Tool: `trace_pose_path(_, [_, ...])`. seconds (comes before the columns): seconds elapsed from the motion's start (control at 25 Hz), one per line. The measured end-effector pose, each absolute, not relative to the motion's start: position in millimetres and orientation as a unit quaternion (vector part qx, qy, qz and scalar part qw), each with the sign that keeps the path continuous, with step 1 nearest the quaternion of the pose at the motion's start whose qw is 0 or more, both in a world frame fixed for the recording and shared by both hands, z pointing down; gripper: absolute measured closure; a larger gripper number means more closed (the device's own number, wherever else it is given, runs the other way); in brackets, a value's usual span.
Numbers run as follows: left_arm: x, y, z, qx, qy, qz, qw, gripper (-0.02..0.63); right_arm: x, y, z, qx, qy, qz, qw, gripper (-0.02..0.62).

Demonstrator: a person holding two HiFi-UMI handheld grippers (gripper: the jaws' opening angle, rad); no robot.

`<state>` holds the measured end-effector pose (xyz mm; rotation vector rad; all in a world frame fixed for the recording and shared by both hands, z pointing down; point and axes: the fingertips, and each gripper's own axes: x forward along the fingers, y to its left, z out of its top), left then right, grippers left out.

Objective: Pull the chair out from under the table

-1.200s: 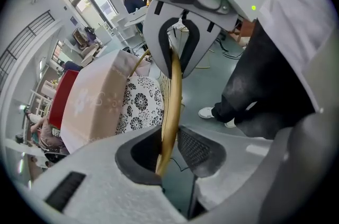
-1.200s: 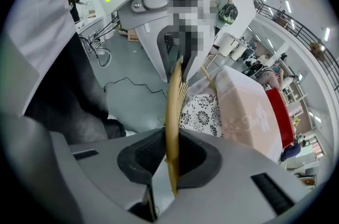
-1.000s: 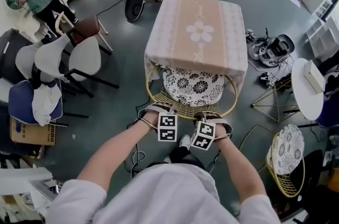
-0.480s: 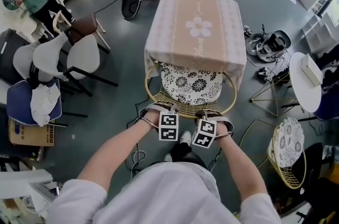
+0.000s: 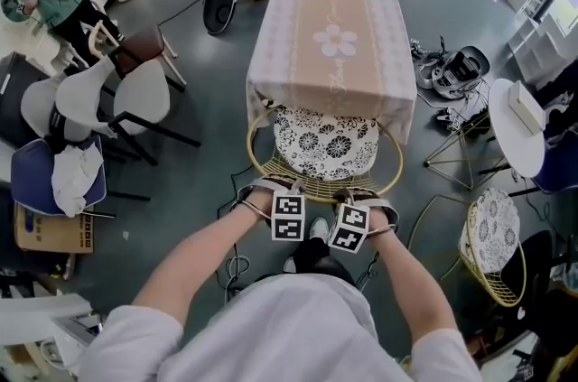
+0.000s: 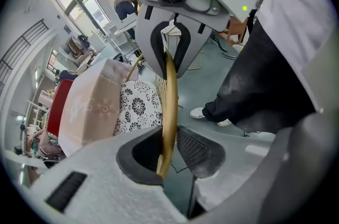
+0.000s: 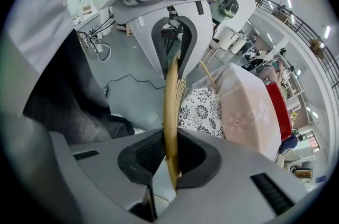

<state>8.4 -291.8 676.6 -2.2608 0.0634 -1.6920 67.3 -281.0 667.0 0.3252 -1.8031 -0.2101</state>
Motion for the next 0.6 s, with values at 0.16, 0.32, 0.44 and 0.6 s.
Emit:
trace_pose_path(0.16, [8,-278,678,-0.789,0.019,-0.592,0.162,0.518,67,-267,668,0.145,-0.778,-0.088,0.605,0.56])
trace_pose_path(0.32, [6,-262,679,-0.788,0.015,-0.593,0.165,0.52,65,-252,669,0.148,-0.776,-0.085,0.607,0.56])
trace_pose_path(0.44, [4,-253,679,-0.789,0.015,-0.591,0.167,0.52,62,-242,668,0.152,-0.774,-0.084,0.608,0.56])
trace_pose_path(0.6, [1,-238,679,-0.788,0.013,-0.593,0.168,0.52,59,-228,669,0.155,-0.774,-0.079,0.609,0.56])
